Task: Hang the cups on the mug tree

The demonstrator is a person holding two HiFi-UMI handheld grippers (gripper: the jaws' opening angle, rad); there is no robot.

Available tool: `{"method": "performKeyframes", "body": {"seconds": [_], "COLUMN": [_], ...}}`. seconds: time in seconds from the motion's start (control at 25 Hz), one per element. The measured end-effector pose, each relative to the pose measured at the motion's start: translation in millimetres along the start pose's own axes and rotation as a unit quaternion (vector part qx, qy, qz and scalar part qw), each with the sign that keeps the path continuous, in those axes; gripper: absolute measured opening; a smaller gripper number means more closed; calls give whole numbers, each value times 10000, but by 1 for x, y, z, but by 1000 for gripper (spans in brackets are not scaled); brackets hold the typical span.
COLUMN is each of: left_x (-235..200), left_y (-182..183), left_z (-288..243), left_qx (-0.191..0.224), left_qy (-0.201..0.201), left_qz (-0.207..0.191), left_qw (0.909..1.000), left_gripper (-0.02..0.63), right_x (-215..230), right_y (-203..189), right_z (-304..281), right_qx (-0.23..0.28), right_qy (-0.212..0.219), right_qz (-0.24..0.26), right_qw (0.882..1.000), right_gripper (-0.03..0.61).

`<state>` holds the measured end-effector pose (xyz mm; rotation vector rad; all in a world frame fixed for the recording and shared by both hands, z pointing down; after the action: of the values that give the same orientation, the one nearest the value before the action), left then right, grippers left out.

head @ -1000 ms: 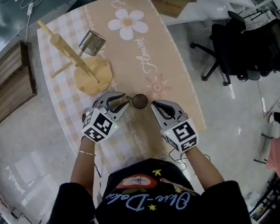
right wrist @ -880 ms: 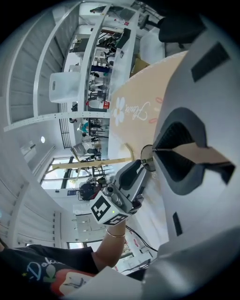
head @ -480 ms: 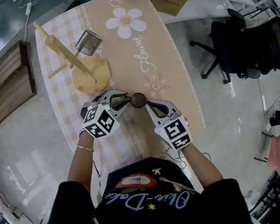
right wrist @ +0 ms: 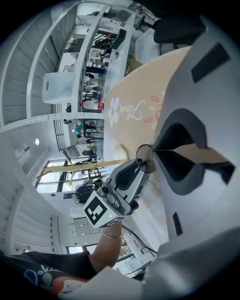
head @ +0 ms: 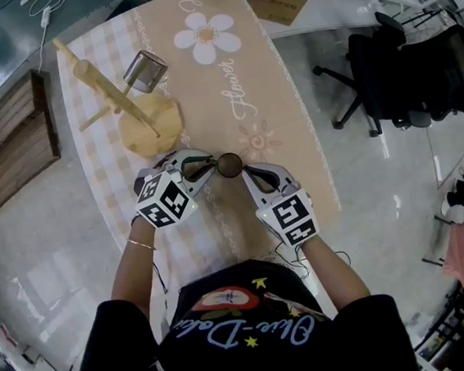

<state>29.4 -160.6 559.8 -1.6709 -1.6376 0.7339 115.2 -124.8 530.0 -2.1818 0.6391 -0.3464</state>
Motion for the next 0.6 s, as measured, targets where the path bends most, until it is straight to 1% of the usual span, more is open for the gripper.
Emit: {"method": "performKeyframes", "body": {"seconds": [0.48, 0.6], "left_x": [7, 8], "left_y": [1, 3], "left_z": [7, 9], "left_qx": [91, 223], "left_qy": [28, 110], "left_qz": [330, 520], "left_qw": [9994, 9983], "left_gripper": [49, 46], "right_x": [-1, -1], "right_y": [1, 1], "right_z": [3, 5], "right_qx": [55, 127], "right_qy": [11, 20], "right_qz": [-105, -150], "right_qw": [9999, 9998], "right_gripper": [11, 11]}}
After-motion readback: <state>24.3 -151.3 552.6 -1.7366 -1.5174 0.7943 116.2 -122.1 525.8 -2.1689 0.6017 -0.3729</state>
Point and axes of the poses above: the fingertips, and each gripper's own axes: z backward along the fingers, x to its right, y out of its top, the point moved 3 cm from there along z, backward along the fingers, and after that the axes turned 3 degrees about -y, right-handed, at the moved point
